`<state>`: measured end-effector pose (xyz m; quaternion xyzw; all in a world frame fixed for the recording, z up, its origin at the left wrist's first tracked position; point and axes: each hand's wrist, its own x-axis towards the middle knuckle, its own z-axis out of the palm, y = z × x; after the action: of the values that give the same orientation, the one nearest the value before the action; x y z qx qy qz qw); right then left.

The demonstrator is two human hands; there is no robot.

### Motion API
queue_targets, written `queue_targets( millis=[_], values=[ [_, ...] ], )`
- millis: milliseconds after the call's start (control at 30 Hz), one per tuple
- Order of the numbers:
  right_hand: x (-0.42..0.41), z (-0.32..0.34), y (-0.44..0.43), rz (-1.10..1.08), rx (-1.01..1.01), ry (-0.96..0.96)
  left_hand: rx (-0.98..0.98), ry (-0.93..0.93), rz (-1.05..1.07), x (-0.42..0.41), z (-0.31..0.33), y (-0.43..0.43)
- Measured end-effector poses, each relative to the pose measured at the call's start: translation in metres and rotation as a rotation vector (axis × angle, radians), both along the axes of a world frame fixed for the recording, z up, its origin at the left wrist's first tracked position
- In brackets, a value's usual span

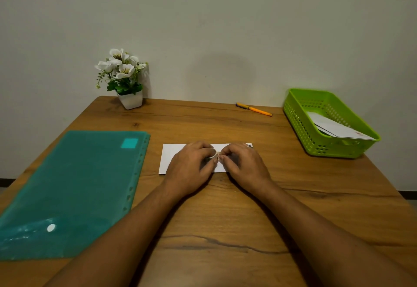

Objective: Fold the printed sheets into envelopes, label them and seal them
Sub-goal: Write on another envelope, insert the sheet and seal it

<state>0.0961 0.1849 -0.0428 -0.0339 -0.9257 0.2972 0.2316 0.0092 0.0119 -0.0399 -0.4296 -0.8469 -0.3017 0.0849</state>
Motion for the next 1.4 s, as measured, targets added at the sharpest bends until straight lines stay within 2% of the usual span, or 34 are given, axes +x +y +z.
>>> queue_targets(
  millis=[300, 433, 567, 667, 867, 1100, 1300, 1400],
  values=[
    [-0.001, -0.004, 0.002, -0.036, -0.040, 0.028, -0.086, 0.056, 0.000, -0.001, -0.003, 0.002],
    [0.001, -0.002, 0.002, -0.024, -0.091, 0.050, -0.016, 0.003, 0.078, -0.002, -0.003, 0.003],
    [-0.002, -0.005, 0.007, -0.204, -0.209, 0.078, 0.065, -0.111, 0.140, -0.005, 0.001, 0.004],
    [-0.006, -0.010, 0.014, -0.317, -0.337, 0.067, 0.026, -0.171, 0.198, -0.020, 0.017, 0.014],
    [-0.008, -0.012, 0.016, -0.316, -0.386, 0.075, -0.063, -0.088, 0.277, -0.079, 0.038, 0.048],
    [-0.008, -0.013, 0.017, -0.316, -0.410, 0.076, -0.131, -0.085, 0.323, -0.128, 0.025, 0.085],
    [-0.008, -0.013, 0.017, -0.313, -0.431, 0.095, -0.173, -0.083, 0.343, -0.134, 0.015, 0.094],
    [-0.008, -0.013, 0.018, -0.327, -0.473, 0.091, -0.074, -0.104, 0.384, -0.110, 0.017, 0.092]
  ],
)
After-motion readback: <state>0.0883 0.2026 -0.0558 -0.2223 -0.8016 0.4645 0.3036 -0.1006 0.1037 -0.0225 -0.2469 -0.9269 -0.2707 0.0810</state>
